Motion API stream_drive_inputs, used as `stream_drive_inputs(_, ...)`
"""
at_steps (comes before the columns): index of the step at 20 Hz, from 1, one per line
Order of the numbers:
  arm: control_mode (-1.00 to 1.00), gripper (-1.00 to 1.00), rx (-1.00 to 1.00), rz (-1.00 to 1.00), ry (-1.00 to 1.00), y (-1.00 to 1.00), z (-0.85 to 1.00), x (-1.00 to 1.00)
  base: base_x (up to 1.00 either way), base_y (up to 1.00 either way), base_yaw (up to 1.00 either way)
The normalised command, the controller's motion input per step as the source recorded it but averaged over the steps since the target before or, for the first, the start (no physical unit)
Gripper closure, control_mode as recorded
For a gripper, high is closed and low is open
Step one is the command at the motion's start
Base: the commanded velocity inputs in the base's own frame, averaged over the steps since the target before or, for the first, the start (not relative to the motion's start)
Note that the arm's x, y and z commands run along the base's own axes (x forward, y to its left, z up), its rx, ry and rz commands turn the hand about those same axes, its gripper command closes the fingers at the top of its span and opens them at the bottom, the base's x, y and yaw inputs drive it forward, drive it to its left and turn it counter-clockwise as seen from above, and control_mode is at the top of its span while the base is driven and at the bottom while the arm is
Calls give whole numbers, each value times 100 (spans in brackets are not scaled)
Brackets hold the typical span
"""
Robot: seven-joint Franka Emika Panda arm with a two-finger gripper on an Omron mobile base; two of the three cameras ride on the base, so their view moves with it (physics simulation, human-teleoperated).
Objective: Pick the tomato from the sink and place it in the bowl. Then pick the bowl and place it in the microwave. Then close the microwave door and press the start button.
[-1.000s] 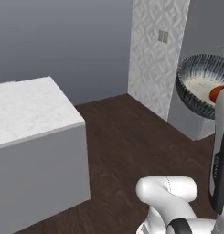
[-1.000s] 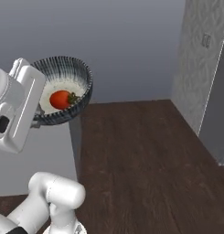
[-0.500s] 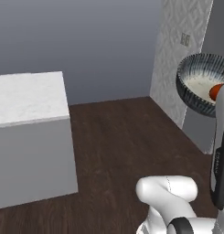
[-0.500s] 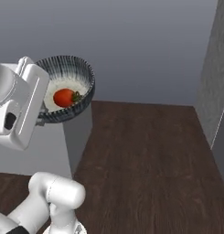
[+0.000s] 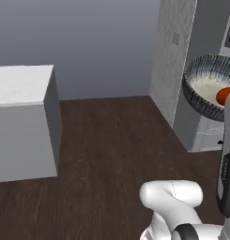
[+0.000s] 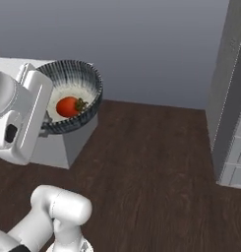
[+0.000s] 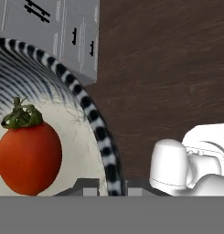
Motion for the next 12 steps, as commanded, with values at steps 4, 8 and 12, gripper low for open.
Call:
stream_drive_inputs(4,100,100,0,0,0,0,0,0,-22,-100,33)
stream_drive_inputs(8,100,100,0,0,0,0,0,0,-14,-100,36)
stream_drive_inputs(12,100,100,0,0,0,0,0,0,-10,-100,36)
